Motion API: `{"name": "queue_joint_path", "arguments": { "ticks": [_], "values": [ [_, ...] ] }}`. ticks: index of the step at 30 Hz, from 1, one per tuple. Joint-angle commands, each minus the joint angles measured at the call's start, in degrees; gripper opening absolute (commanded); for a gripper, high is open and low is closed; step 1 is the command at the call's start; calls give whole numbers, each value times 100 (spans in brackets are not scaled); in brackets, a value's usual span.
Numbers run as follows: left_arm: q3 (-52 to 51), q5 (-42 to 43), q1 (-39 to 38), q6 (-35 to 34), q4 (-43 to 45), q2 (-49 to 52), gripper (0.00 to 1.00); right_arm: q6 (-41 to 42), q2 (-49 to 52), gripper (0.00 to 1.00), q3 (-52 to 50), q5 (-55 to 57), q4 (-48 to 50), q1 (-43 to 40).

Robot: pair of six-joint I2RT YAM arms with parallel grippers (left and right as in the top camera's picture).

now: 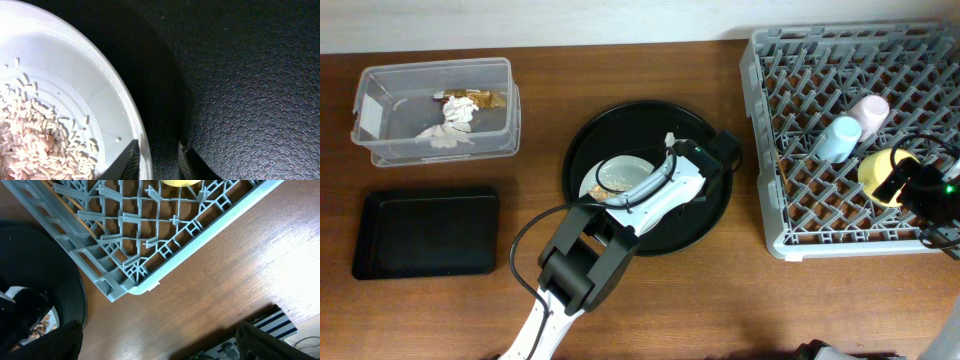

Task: Sort waste into correct bins and load items into the dishwasher rack
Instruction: 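Grasp the plate rim with the left gripper and lift it leftward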

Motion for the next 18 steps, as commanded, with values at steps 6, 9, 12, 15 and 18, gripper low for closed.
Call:
{"name": "queue_joint_path", "arguments": {
  "ticks": [6, 9, 12, 15, 18],
  "values": [
    [111, -105, -26, 15, -103, 79, 8, 48, 7, 99, -13, 55, 2, -26],
    [111, -105, -26, 15, -151, 79, 7, 48, 7, 98, -13, 52, 0, -26],
    [118, -105, -26, 15, -210, 76, 1, 48, 7, 98, -13, 52, 0, -26],
    [210, -107, -26, 15, -352, 76, 1, 48, 7, 98, -13, 52, 0, -26],
    [608, -264, -35, 15, -835, 76, 1, 48, 7, 98, -13, 55, 0, -26]
  ]
}}
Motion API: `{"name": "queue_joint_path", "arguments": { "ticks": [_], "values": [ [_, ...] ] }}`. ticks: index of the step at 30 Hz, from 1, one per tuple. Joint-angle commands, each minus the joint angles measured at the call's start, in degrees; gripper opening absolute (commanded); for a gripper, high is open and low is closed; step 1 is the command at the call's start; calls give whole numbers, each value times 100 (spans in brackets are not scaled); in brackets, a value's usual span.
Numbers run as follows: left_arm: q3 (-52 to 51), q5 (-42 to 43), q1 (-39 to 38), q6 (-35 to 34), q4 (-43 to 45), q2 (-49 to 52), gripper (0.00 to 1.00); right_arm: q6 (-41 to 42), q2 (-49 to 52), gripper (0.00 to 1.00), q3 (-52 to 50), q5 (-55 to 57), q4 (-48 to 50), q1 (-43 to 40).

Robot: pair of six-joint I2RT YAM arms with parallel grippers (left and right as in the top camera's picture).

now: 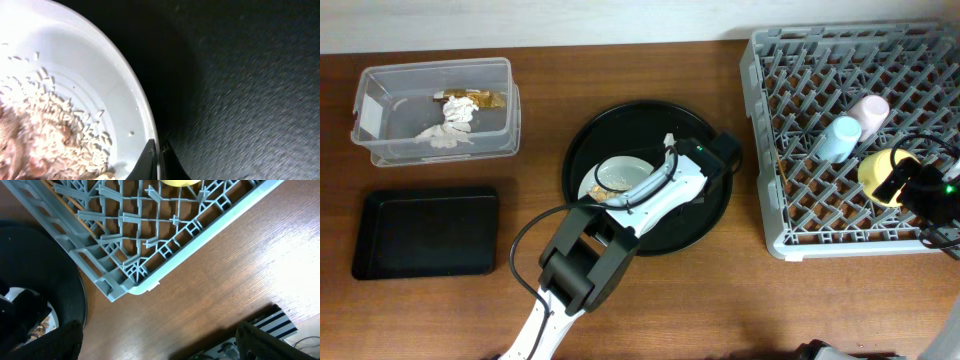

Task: Sort waste into correct bins and load items into the dishwasher rack
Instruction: 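Grasp the plate rim with the left gripper and lift it leftward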

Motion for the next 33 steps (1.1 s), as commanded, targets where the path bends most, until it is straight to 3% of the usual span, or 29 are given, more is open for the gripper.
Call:
{"name": "queue_joint_path", "arguments": {
  "ticks": [1, 17, 22, 33],
  "values": [
    [560, -247, -33, 9, -472, 66, 1, 48, 7, 98, -13, 55, 0, -26],
    [2048, -636, 393, 2, -2885, 61, 1, 48, 7, 98, -13, 52, 0, -26],
    [2885, -516, 1102, 79, -3504, 15, 1, 48, 7, 98, -13, 52, 2, -26],
    [2977, 992, 3246, 614, -3504, -573, 1, 48, 7, 98, -13, 52, 0, -26]
  ]
}}
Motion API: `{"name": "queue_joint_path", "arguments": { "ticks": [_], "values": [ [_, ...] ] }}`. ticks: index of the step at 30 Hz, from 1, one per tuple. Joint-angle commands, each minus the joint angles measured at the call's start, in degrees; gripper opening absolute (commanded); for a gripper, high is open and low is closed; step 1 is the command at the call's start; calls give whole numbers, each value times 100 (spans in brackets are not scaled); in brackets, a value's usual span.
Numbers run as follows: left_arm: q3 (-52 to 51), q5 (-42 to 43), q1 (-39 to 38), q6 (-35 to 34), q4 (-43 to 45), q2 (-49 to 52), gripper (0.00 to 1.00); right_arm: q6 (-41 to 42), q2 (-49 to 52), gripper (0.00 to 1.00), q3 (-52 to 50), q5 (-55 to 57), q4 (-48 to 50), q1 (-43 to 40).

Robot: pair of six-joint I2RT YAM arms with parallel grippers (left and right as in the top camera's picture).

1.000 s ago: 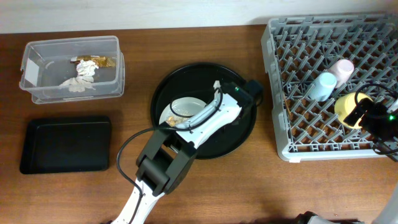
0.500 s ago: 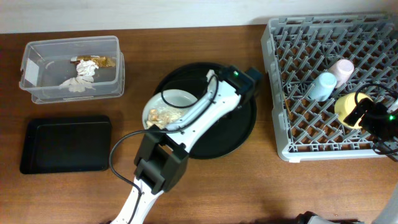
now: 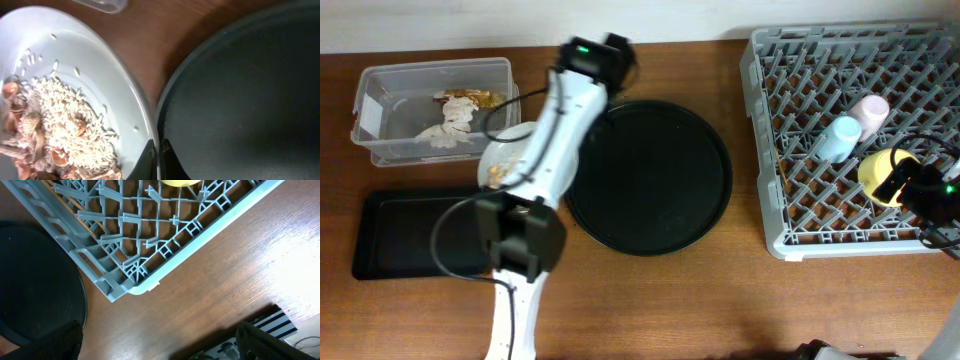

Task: Sort waste into correct bins and load items into the dishwasher rack
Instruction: 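Grasp the plate rim with the left gripper and lift it leftward, then tilt the plate with the left gripper to dump scraps onto the black tray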

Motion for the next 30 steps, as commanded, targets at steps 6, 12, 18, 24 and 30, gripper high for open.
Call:
{"name": "queue_joint_path", "arguments": {
  "ticks": [6, 12, 18, 24, 30],
  "values": [
    [116, 1360, 1801, 713, -31, -481, 1, 48, 7, 98, -13, 52, 0, -26],
    [81, 1786, 2651, 990, -31, -481, 1, 48, 7, 98, -13, 55, 2, -26],
    [-177, 1967, 3139, 988, -31, -481, 1, 50, 7, 98, -13, 55, 0, -26],
    [-459, 2315, 3425, 992, -11, -481, 1, 48, 7, 98, -13, 52, 0, -26],
    [-595, 2752, 3532, 1200, -7, -481, 1, 48, 7, 98, -13, 52, 0, -26]
  ]
}}
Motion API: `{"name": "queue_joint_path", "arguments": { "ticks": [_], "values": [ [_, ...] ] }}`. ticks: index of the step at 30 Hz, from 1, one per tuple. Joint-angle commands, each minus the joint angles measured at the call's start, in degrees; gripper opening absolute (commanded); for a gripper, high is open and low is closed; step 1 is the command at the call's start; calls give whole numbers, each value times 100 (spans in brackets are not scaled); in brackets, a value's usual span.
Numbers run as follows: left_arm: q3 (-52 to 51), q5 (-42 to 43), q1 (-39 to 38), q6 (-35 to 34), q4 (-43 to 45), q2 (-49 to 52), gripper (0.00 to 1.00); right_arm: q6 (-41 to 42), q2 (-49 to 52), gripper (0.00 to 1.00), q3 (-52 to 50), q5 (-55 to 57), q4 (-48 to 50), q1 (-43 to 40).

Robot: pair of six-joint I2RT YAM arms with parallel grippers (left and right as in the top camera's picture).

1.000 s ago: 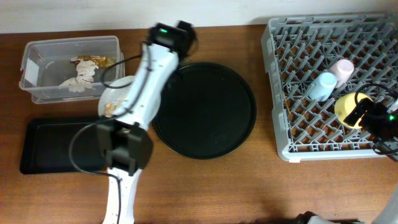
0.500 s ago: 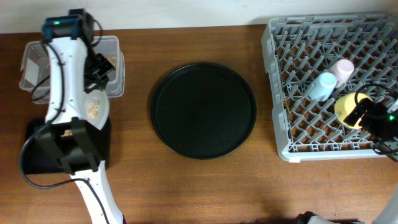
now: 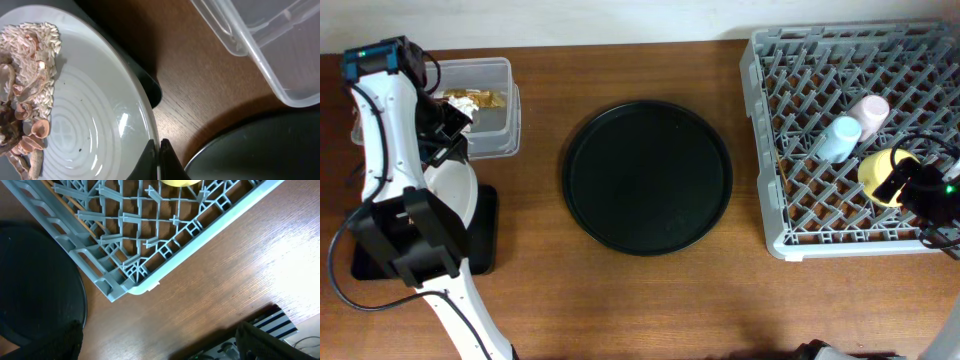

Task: Sort waste into correct bins and load items into the dishwasher rack
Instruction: 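Tilt the plate with the left gripper to dump scraps onto the black tray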

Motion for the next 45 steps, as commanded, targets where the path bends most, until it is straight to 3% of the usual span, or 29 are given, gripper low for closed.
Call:
{"name": "queue_joint_path", "arguments": {
  "ticks": [1, 8, 19, 30, 36, 40, 45],
  "values": [
    [-46, 693, 94, 396, -7, -227, 1, 48, 7, 99, -13, 55, 0, -26],
    [-46, 1314, 483, 745, -28, -227, 1, 48, 7, 98, -13, 55, 2, -26],
    [-81, 2942, 1220, 1620, -31, -227, 1, 48, 7, 98, -13, 52, 0, -26],
    [-1051, 4597, 2061, 2583, -31, -227, 1, 50, 7, 98, -13, 52, 2, -26],
    [-1069, 4736, 2295, 2776, -31, -317, 1, 50, 7, 98, -13, 52, 0, -26],
    [-1069, 5403, 2430, 3049, -31, -433, 1, 50, 7, 98, -13, 55, 0, -26],
    [-1176, 5364, 2511, 3156, -31, -531, 1, 50, 9, 98, -13, 52, 2, -26]
  ]
}}
